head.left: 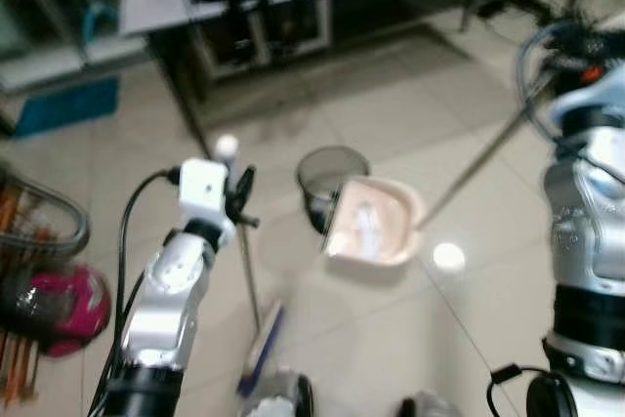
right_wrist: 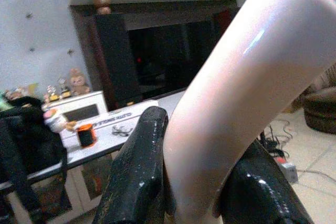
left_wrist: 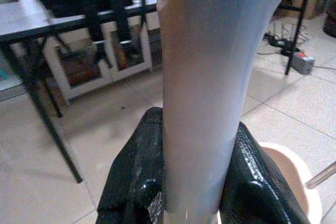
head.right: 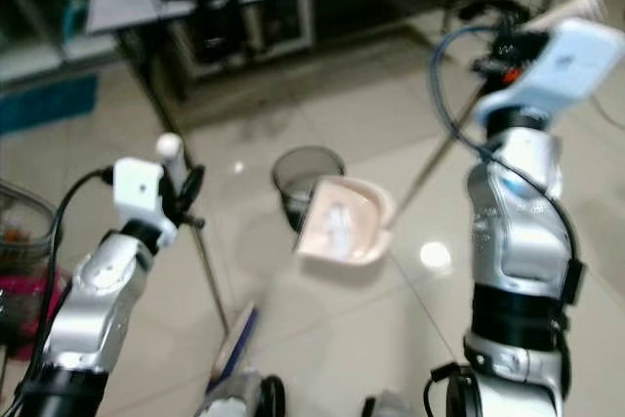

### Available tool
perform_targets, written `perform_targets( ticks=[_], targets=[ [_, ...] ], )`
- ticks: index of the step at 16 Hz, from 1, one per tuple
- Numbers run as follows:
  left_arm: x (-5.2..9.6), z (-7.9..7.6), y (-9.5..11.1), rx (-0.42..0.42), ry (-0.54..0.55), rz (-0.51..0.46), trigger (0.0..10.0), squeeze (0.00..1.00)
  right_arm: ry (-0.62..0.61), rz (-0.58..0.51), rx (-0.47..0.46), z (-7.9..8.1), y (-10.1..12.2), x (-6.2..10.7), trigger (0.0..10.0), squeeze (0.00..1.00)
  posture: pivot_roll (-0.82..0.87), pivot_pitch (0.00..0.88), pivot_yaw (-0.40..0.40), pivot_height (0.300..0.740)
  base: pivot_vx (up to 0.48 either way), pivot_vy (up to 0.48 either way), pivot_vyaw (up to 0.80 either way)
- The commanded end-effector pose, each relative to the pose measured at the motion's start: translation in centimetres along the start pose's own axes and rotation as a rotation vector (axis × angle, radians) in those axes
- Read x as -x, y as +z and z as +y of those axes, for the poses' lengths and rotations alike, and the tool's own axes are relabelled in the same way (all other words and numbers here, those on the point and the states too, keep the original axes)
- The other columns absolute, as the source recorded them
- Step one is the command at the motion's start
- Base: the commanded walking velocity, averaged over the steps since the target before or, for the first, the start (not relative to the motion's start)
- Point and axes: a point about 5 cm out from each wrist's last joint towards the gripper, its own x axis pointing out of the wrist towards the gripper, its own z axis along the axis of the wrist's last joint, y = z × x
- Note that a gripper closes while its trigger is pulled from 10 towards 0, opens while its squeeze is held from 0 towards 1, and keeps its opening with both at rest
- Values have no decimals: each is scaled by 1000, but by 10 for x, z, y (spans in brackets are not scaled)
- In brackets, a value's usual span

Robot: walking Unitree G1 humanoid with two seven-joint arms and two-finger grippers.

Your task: Sweep floor

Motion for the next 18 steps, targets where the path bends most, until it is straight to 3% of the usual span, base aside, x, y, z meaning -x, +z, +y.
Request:
perform_targets(
  ticks=[1, 6, 11, 18],
  targets=[
    [-1, 0, 6, -19, -8, -17, 10000, 0, 0, -41, 2, 1, 12, 0, 10000, 0, -62, 68, 100, 740, 0, 0, 0],
    [-2, 1, 10, -17, -10, -30, 10000, 0, -51, -29, -64, -9, 15, 1, 10000, 0, -64, 67, 105, 740, 55, 0, 0],
    [-2, 1, 10, -25, -22, -36, 10000, 0, -87, -66, -129, -9, 24, -2, 10000, 0, -64, 68, 104, 740, 417, 0, 0],
    [-2, 1, 9, -19, -20, -32, 10000, 0, -107, -88, -127, -11, 27, -4, 10000, 0, -63, 69, 102, 740, 480, 0, 0]
  ],
)
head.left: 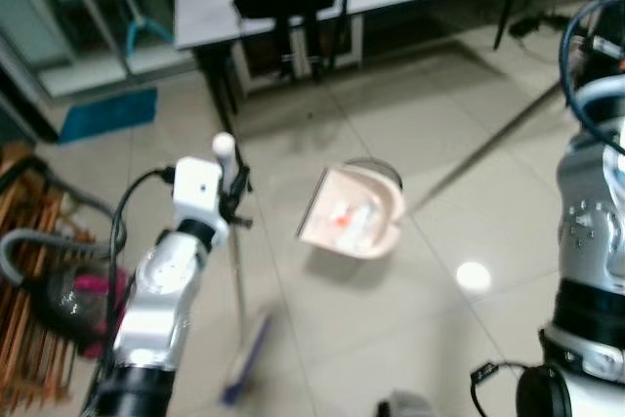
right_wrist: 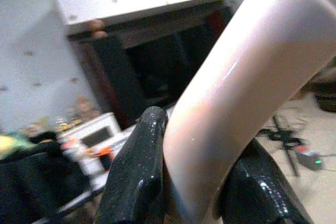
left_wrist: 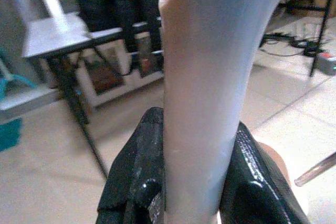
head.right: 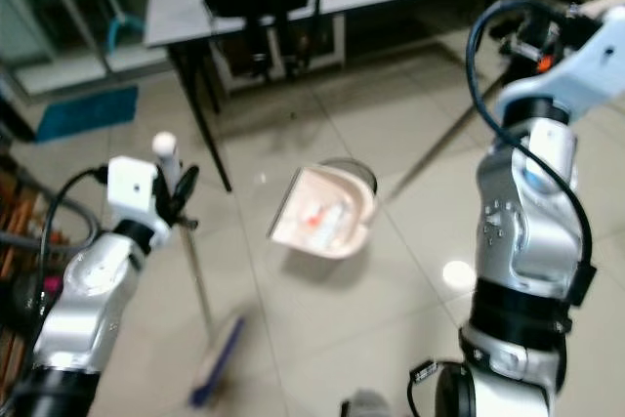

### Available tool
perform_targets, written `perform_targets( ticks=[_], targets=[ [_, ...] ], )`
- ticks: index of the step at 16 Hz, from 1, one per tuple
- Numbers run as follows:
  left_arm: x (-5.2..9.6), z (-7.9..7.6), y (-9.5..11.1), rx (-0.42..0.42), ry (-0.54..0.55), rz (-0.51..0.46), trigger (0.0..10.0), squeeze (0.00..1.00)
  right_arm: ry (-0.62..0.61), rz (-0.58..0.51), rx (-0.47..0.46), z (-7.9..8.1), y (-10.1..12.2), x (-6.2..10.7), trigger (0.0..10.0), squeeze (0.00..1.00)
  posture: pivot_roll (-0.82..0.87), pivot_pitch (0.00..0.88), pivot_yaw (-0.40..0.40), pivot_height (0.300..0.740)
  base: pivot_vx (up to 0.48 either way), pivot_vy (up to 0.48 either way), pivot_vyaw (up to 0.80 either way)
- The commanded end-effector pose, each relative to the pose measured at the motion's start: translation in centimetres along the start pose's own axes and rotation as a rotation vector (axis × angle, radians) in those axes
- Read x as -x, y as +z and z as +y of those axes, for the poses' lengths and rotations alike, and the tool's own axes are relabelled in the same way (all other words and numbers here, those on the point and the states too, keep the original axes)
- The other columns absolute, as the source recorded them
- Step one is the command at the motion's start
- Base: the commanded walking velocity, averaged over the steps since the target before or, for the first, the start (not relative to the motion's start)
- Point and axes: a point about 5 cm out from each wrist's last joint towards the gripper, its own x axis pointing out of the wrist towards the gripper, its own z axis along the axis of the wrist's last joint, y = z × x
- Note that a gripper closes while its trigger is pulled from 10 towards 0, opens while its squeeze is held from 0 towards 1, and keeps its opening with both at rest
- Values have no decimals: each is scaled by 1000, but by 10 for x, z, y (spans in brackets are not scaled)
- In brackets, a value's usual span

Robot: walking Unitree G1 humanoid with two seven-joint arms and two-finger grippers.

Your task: Sweep floor

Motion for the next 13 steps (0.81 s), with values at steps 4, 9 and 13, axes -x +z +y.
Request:
perform_targets(
  ticks=[4, 9, 13],
  targets=[
    [-3, 3, 10, -18, -3, -38, 10000, 0, 1, -72, -6, 3, 15, -4, 10000, 0, -65, 69, 100, 740, 480, 0, 0],
    [-3, 2, 9, -14, -2, -36, 10000, 0, 4, -53, 29, 1, 13, -5, 10000, 0, -66, 69, 97, 740, 480, 0, -628],
    [-3, 2, 8, -10, 0, -35, 10000, 0, 8, -61, 51, 1, 14, -5, 10000, 0, -69, 69, 93, 740, 480, 0, -161]
  ],
)
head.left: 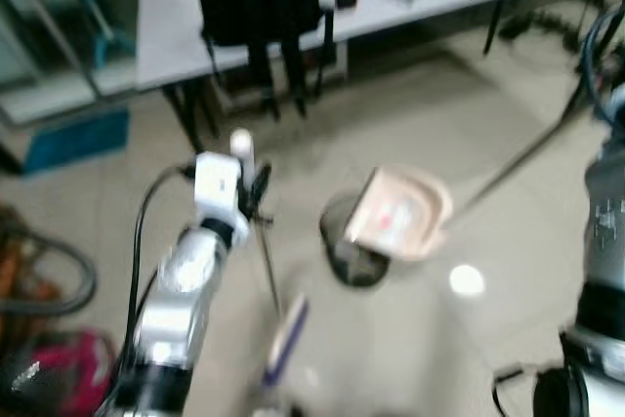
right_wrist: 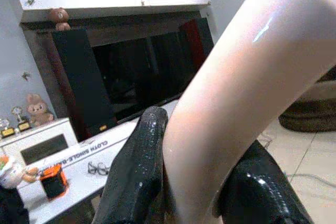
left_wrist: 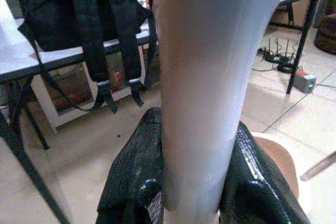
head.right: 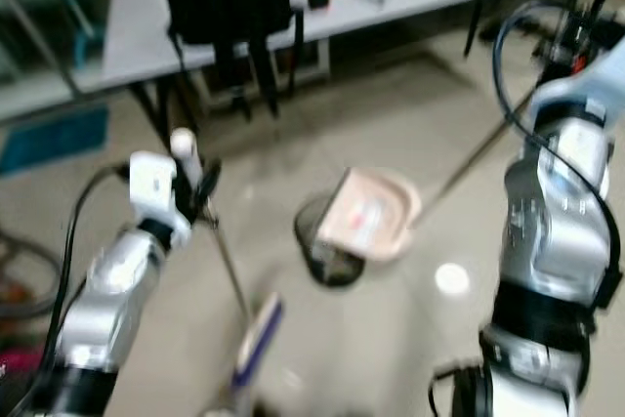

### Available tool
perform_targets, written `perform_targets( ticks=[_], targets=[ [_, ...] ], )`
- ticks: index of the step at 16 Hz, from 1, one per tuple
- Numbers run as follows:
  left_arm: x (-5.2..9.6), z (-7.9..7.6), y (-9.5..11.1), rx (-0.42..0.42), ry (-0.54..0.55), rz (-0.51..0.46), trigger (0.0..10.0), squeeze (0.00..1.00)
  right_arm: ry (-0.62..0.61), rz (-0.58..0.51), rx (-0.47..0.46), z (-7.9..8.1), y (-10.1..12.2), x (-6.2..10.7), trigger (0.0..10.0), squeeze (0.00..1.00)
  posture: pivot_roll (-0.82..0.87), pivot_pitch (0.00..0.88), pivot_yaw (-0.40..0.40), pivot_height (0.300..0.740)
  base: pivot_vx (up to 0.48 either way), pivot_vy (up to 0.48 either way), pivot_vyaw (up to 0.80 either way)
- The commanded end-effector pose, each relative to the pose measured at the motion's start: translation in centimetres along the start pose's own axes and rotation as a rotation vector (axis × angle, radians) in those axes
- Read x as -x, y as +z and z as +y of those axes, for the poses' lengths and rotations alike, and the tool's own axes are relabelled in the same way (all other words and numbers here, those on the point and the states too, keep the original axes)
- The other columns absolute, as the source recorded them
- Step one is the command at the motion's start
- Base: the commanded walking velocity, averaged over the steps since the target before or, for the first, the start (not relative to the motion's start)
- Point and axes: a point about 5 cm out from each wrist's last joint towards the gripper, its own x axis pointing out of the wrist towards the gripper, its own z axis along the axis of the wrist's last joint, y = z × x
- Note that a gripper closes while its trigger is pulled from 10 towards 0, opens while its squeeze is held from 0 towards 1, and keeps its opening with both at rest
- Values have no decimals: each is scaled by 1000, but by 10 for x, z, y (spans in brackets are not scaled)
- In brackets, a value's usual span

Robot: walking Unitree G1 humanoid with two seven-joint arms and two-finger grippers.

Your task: Sweep floor

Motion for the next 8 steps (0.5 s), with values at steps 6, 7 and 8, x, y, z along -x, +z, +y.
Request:
perform_targets(
  ticks=[6, 7, 8],
  targets=[
    [5, 14, 2, -31, 60, 1, 10000, 0, 63, -63, -23, 14, 10, -2, 10000, 0, -65, 67, 83, 740, 225, 0, 0],
    [5, 14, 1, -32, 66, 2, 10000, 0, 91, -67, -27, 19, 9, -2, 10000, 0, -65, 67, 83, 740, 0, 0, 0],
    [5, 15, 1, -32, 69, 3, 10000, 0, 112, -64, -29, 22, 6, -1, 10000, 0, -63, 62, 80, 740, 0, 0, 0]
  ],
)
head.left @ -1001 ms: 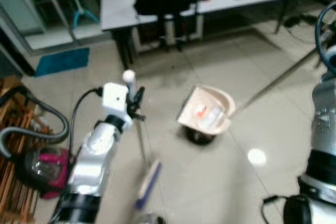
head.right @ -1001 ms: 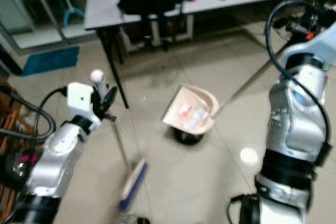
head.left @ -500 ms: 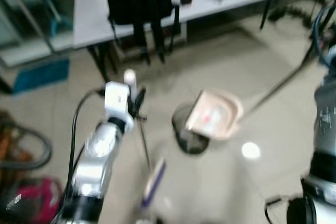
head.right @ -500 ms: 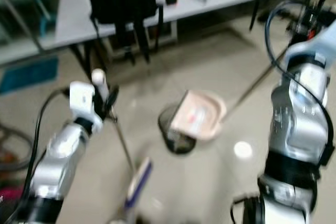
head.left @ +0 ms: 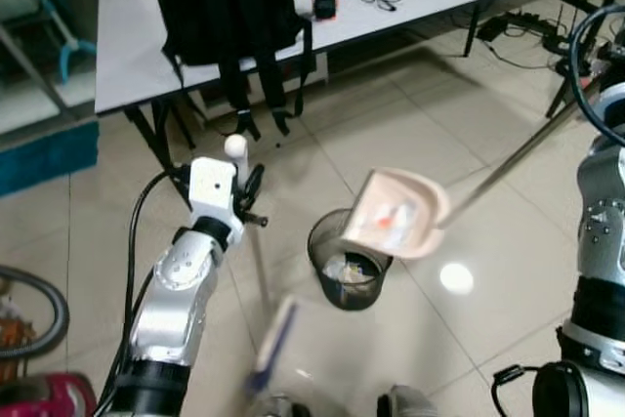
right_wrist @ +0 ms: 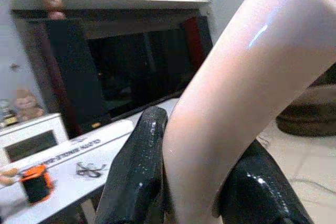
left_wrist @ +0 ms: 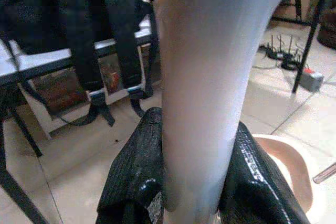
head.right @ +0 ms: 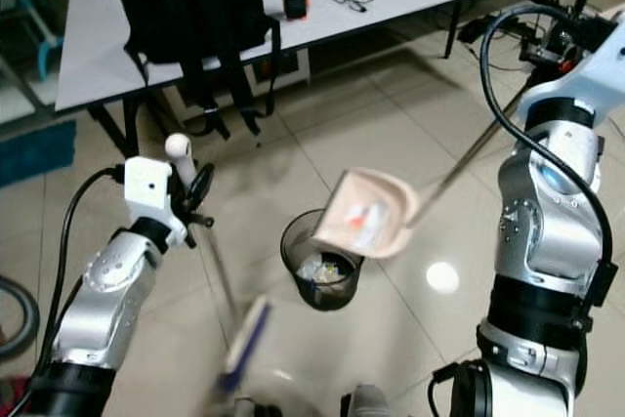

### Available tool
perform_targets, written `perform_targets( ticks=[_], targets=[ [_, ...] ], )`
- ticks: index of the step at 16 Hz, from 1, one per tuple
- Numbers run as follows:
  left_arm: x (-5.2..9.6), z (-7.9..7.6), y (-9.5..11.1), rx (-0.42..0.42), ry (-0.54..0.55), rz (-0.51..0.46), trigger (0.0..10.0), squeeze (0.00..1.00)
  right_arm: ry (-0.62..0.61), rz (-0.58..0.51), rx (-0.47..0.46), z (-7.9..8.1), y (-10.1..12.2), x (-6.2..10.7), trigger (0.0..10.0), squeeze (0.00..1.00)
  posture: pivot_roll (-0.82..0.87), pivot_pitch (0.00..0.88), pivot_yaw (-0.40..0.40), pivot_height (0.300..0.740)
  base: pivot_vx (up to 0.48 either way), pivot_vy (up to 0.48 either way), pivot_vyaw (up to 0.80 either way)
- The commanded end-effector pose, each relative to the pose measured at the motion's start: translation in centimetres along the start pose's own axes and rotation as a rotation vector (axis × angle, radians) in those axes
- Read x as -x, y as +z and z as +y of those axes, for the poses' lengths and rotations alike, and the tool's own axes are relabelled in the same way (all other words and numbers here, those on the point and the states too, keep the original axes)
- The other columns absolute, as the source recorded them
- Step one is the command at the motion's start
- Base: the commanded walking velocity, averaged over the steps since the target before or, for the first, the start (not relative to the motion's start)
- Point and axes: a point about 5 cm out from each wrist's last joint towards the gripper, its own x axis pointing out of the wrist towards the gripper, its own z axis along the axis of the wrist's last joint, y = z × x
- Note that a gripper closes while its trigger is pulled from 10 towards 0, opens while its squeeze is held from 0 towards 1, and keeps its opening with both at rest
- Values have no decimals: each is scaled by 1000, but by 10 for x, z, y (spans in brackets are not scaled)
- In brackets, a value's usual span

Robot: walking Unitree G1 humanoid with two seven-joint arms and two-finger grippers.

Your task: Sweep floor

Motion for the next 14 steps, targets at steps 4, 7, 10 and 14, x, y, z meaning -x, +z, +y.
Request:
perform_targets(
  ticks=[4, 7, 10, 14],
  targets=[
    [3, 9, 2, -33, 38, -7, 10000, 0, 148, -97, -9, 24, 6, 3, 10000, 0, -62, 58, 78, 740, 0, 0, 0],
    [3, 9, 2, -34, 37, -6, 10000, 0, 380, -166, 73, 53, 6, 15, 10000, 0, -64, 52, 76, 740, 0, 0, 0],
    [3, 9, 2, -37, 40, -7, 10000, 0, 577, -218, 184, 76, 0, 33, 10000, 0, -60, 48, 71, 740, 0, 0, 0],
    [4, 9, 2, -39, 42, -8, 10000, 0, 699, -211, 185, 92, -13, 53, 10000, 0, -58, 51, 69, 740, 0, 0, 0]
  ],
)
